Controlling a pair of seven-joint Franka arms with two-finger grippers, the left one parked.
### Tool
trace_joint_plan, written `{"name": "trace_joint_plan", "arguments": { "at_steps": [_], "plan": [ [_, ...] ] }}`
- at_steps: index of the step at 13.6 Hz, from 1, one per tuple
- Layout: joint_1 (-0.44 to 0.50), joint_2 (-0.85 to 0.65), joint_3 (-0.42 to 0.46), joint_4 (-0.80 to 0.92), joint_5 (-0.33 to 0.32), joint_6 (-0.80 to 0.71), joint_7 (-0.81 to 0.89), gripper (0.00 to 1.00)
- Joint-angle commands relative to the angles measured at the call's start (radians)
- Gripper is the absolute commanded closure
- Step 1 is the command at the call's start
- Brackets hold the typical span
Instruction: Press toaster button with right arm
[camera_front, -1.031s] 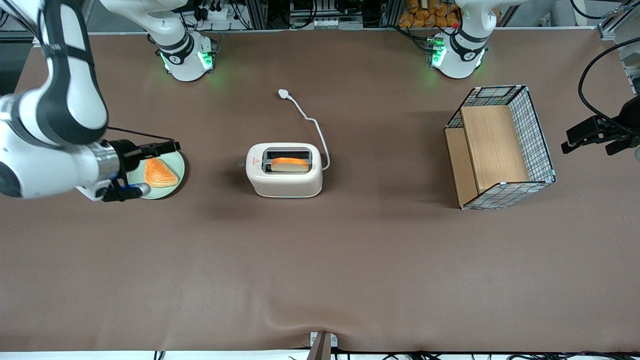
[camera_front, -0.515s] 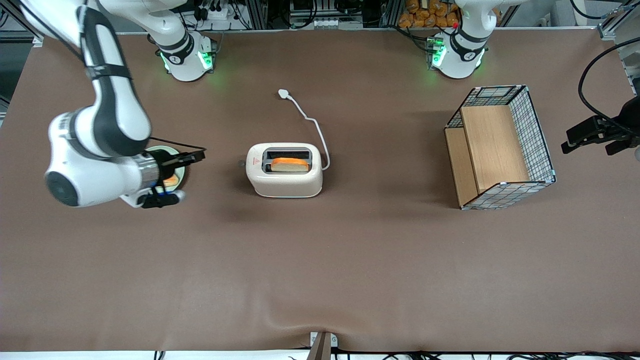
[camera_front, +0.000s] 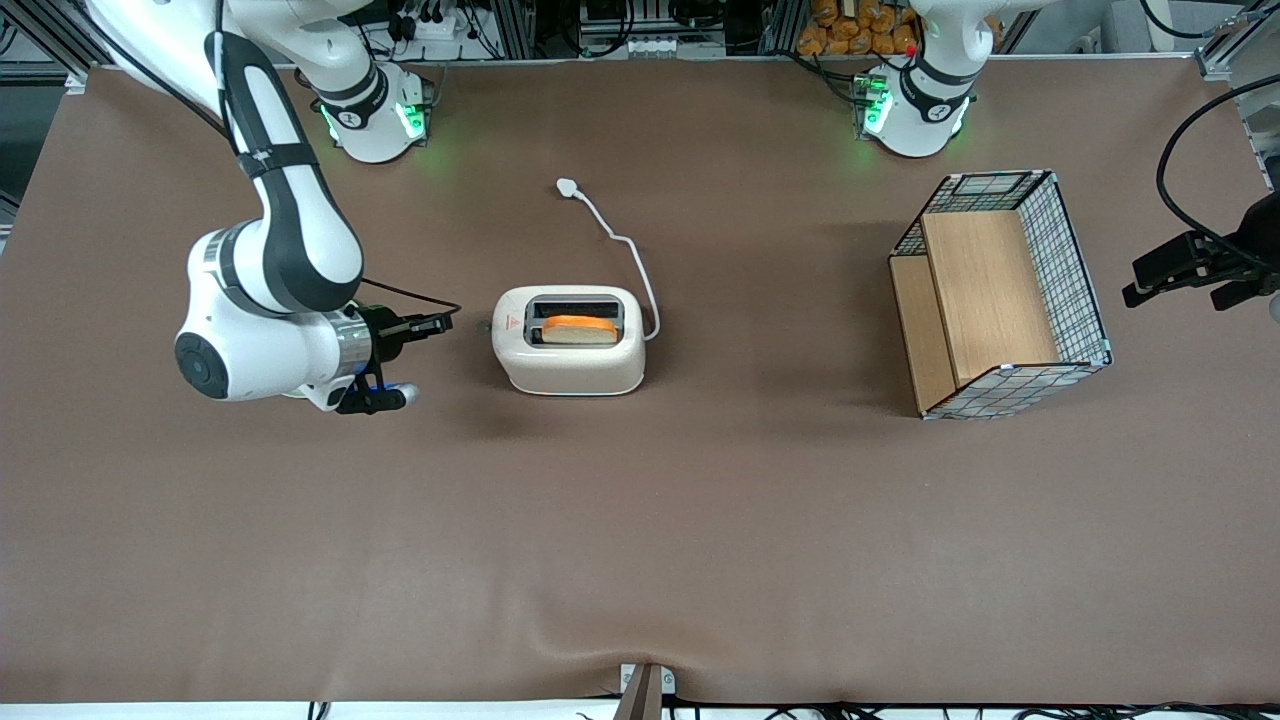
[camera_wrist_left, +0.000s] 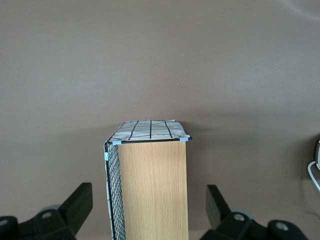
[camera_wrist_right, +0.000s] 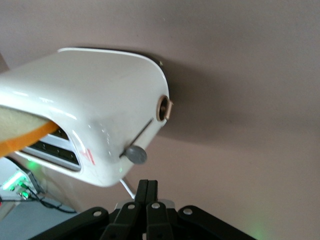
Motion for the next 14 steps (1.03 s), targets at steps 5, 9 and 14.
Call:
{"name": "trace_joint_plan", "arguments": {
  "at_steps": [5, 9, 14],
  "plan": [
    [0.065, -0.067, -0.007, -0.163, 0.098, 0.149, -0.008, 1.0],
    [0.068, -0.056, -0.007, -0.171, 0.104, 0.172, -0.01, 1.0],
    [0.057, -0.04, -0.006, -0.173, 0.11, 0.18, -0.023, 1.0]
  ]
}}
